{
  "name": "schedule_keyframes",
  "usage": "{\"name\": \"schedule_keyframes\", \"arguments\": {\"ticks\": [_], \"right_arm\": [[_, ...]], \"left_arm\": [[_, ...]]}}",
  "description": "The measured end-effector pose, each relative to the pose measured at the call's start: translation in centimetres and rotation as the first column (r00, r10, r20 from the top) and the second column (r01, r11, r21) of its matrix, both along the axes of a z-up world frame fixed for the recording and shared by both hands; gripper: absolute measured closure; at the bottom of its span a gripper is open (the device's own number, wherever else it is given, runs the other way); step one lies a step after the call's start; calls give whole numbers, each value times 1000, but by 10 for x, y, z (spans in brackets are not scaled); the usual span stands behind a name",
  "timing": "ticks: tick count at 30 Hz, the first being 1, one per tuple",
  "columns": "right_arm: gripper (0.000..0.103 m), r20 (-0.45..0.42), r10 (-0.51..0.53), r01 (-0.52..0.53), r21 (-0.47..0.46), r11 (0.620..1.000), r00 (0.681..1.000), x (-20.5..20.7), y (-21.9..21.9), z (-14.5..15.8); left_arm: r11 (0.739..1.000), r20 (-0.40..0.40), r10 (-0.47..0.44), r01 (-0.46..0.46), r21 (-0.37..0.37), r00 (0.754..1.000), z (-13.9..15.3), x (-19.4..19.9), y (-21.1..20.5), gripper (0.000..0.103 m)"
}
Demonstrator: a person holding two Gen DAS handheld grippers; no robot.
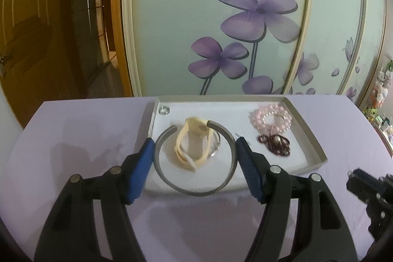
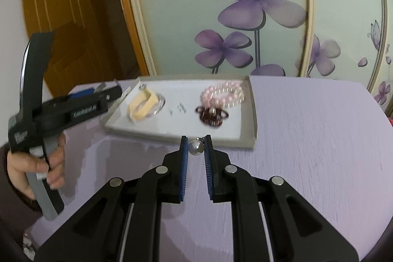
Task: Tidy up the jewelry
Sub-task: 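Carry the silver cuff and pearl earring over the tray with both grippers, then lower the cuff into the tray with the left gripper while the right releases the earring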
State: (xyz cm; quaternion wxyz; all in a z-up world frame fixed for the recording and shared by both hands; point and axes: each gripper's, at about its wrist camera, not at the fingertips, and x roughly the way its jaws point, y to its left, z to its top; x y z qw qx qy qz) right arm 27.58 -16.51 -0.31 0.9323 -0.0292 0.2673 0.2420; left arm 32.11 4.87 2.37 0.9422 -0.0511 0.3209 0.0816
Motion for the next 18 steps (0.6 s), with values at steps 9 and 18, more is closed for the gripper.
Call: {"name": "schedule_keyframes", "arguments": {"ticks": [9,18], "right_arm": [[89,26,-10,9,30,1000,1000,56,27,10],[89,-13,-20,21,19,1000,1000,104,49,-11]], "left_arm": [[1000,18,-19,19,19,1000,0,38,6,36],[1000,-11,-7,7,-8,1000,-15,67,20,36]]}}
